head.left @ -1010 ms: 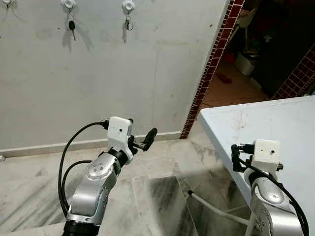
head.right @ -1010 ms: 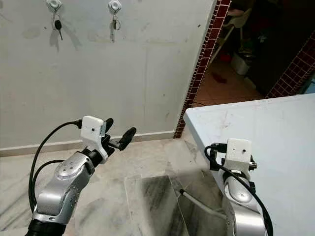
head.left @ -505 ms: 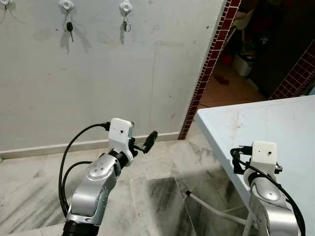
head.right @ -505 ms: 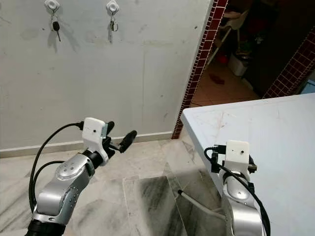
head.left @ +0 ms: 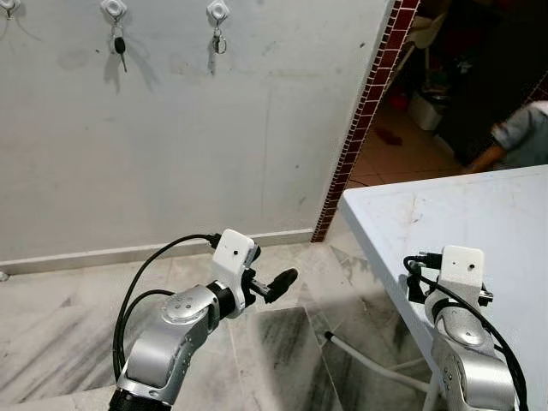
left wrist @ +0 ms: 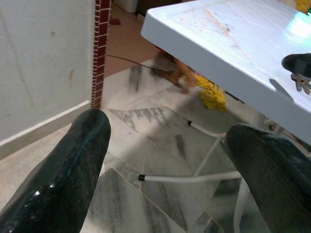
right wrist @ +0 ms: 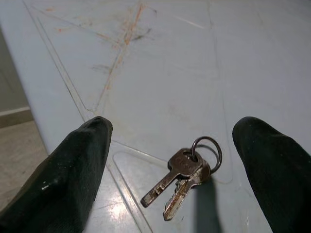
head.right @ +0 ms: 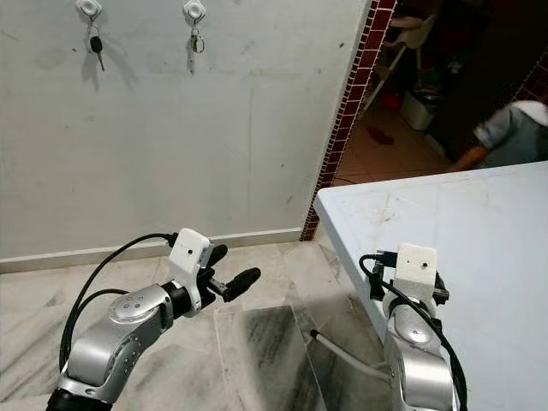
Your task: Hang keys on a hook
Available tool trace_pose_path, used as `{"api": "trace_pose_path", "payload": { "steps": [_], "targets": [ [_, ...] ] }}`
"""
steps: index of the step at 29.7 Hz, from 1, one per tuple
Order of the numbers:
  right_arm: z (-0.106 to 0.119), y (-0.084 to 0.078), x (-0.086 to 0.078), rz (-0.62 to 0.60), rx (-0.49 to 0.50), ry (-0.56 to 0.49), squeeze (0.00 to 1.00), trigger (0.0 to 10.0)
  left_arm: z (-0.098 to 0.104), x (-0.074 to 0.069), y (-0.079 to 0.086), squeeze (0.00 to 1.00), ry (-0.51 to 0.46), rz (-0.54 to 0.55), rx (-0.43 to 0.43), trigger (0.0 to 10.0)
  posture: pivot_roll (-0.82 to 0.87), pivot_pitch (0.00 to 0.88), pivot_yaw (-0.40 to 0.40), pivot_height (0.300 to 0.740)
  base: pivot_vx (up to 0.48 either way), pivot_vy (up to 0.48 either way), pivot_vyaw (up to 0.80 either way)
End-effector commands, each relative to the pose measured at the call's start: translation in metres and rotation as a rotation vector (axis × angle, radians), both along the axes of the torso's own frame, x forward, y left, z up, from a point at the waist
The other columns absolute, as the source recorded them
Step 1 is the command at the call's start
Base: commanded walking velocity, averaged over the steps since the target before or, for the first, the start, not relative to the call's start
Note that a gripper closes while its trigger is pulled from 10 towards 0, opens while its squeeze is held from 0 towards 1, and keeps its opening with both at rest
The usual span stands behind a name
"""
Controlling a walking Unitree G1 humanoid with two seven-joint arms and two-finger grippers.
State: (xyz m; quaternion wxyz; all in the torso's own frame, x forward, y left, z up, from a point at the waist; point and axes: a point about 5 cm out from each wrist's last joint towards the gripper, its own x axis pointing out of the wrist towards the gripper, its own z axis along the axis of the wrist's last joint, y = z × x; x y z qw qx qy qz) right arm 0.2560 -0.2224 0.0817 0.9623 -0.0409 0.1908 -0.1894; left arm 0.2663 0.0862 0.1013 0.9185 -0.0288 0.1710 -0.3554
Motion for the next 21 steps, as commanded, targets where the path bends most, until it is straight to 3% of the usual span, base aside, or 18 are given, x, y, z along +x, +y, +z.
{"api": "trace_pose_path", "payload": {
  "steps": [1,4,21],
  "targets": [
    [-0.0037,-0.0071,-0.0046,-0.046,0.013,0.020,0.00,10.0,0.0055,0.0011,-0.0037,0.00,-0.017,-0.034,0.007,10.0,0.08,0.036,-0.093,0.740,0.000,0.000,0.00],
    [-0.0039,-0.0073,-0.0052,-0.050,0.023,0.019,0.00,10.0,0.0054,0.0012,-0.0041,0.00,-0.017,-0.037,0.009,10.0,0.07,0.038,-0.093,0.740,0.000,0.000,0.00],
    [0.0052,-0.0131,-0.0049,-0.085,-0.020,-0.008,0.00,10.0,0.0123,0.0086,-0.0034,0.00,-0.040,0.009,-0.016,10.0,0.06,0.049,-0.090,0.740,0.000,0.000,-0.80]
  ]
}}
